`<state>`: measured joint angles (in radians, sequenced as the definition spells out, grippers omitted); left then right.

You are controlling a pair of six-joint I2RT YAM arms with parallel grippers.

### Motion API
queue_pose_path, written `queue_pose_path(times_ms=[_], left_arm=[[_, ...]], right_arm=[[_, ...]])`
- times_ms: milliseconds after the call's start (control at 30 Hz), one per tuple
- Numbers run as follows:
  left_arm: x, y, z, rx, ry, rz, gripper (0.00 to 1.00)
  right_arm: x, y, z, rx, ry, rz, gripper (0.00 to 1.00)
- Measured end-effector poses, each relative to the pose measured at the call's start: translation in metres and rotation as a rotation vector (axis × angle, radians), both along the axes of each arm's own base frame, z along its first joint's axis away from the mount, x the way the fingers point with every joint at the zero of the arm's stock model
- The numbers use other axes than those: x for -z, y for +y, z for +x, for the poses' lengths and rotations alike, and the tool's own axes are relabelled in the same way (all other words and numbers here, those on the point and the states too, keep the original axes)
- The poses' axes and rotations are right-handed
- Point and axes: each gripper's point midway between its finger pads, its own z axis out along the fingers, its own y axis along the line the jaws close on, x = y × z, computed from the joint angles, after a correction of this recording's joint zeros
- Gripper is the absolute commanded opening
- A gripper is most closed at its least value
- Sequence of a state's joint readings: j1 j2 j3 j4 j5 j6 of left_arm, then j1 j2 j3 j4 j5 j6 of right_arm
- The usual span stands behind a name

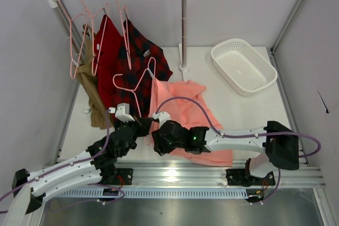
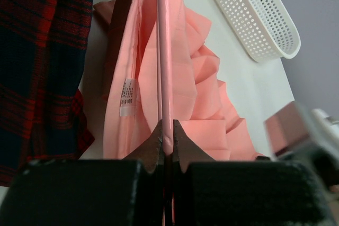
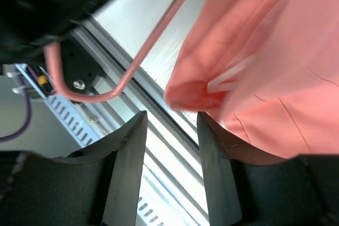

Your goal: Place the skirt on the hanger

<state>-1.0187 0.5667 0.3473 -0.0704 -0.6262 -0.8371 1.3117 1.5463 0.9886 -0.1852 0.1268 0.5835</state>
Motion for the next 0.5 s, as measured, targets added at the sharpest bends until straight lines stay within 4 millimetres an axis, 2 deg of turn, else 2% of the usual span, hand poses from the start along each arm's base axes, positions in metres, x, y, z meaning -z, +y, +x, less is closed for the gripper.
queue_pose_path(times_ms=[167,367,500], left_arm=[[0.001,0.000,0.000,0.001,0.002,0.004,0.00],[0.003,0.000,0.000,0.002,0.005,0.014,0.00],[0.003,0.000,0.000,0.002,0.003,0.016,0.00]], right_arm=[[-0.019,-0.004,0.005,0.047,-0.014,0.021,0.47],[-0.014,-0.014,0.013,0.110,-0.026,-0.026,0.45],[-0.023,-0.001,0.022,0.129,-0.047,-0.015,0.45]])
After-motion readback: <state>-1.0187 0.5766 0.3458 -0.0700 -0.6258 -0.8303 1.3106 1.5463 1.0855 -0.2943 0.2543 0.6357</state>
